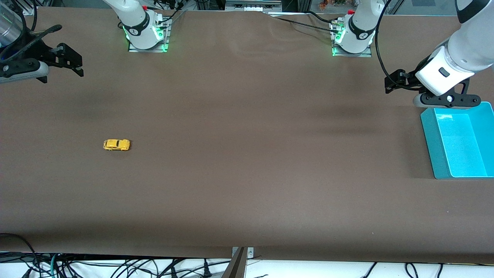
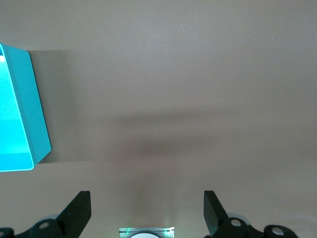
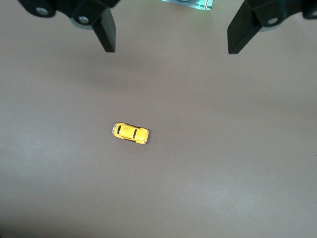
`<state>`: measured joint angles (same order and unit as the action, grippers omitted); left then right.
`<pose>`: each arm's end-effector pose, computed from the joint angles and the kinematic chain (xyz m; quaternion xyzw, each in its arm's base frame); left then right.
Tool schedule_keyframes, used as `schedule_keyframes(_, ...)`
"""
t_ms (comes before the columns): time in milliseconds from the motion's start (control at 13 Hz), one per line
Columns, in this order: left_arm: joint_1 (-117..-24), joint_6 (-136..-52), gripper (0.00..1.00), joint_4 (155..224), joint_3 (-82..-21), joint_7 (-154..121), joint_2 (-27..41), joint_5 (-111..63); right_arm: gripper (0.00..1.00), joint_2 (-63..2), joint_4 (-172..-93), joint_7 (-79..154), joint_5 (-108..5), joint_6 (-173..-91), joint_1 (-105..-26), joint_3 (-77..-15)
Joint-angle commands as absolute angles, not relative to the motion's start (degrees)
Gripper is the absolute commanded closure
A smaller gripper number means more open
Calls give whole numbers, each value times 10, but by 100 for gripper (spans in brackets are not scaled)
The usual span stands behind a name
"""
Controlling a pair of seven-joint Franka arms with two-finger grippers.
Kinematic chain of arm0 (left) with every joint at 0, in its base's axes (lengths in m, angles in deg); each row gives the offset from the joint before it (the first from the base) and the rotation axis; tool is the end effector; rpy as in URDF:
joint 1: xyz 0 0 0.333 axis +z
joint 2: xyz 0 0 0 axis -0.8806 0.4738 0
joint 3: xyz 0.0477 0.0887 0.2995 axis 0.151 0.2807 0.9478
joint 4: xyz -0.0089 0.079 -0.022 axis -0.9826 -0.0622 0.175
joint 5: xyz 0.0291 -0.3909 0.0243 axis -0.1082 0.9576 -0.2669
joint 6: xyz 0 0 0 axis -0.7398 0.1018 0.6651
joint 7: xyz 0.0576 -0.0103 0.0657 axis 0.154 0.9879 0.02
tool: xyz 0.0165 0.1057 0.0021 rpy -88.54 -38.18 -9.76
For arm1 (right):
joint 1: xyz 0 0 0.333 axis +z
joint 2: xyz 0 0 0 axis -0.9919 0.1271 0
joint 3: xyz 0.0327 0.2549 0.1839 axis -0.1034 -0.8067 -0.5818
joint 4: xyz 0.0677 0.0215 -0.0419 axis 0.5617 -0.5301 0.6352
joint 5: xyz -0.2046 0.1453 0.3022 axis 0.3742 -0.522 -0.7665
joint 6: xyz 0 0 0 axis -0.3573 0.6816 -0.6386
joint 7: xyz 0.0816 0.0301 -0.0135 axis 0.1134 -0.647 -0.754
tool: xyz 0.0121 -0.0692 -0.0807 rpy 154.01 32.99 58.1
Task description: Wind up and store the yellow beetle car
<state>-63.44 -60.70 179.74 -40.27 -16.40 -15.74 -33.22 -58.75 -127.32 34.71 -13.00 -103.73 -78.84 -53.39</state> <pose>0.5484 -0.0822 0.5896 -0.9964 0.0211 0.0817 0.0081 0.5228 0.0516 0.6344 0.9928 0.1180 -0.0163 0.0152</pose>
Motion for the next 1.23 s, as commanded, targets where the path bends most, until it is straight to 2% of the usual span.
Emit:
schedule_keyframes(0, -631, -593, 0, 1774, -402, -152, -146, -323, 0, -587, -1268, 358, -129, -1012, -789, -532)
schedule_keyframes(1158, -630, -593, 0, 1775, -402, -152, -146, -323, 0, -593, -1264, 347, -129, -1008, -789, -532)
